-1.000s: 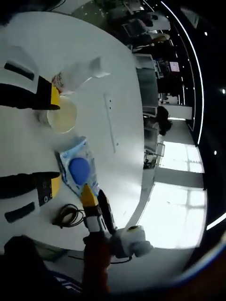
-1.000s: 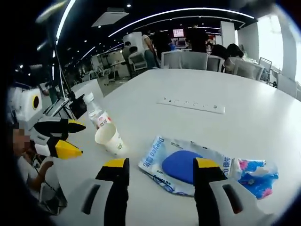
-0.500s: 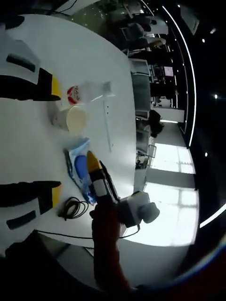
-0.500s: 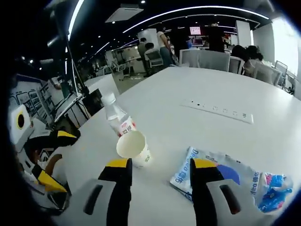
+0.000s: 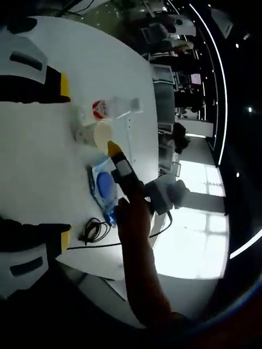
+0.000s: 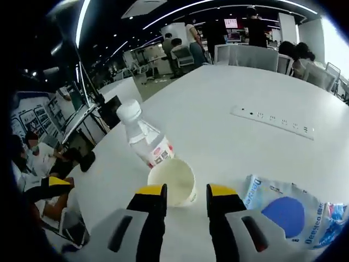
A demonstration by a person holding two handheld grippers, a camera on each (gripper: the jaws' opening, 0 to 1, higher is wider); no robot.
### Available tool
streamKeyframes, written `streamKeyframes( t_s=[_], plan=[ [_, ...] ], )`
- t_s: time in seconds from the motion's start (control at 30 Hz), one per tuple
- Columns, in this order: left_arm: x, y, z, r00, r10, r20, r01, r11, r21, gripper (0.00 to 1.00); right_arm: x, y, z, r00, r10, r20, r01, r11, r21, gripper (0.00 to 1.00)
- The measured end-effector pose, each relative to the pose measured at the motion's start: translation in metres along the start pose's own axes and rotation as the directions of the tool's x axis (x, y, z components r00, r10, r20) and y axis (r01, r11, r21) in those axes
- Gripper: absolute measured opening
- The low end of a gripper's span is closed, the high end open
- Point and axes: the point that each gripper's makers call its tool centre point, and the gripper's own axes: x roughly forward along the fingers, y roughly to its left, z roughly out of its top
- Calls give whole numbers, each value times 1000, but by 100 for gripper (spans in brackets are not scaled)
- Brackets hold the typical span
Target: Arrange the tabletop items into an orderly group along one side of the table until the central work area is clear of visible clutter.
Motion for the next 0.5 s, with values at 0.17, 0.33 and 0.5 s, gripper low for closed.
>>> streamKeyframes(
  t_s=[0.17,0.33,0.5],
  plan=[
    [-3,-5,-1,1000,-22,13,22,1000,0,98,6,-3,-8,999,-16,-34,16,1000,4,15],
    [-8,-7,-3,999,-19,32,19,1000,-7,99,14,-2,-15,997,-24,-71,25,1000,15,6],
    [-11,-9,-13,999,-28,17,28,999,-20,99,14,-5,-19,995,-48,-88,50,999,17,1]
  ],
)
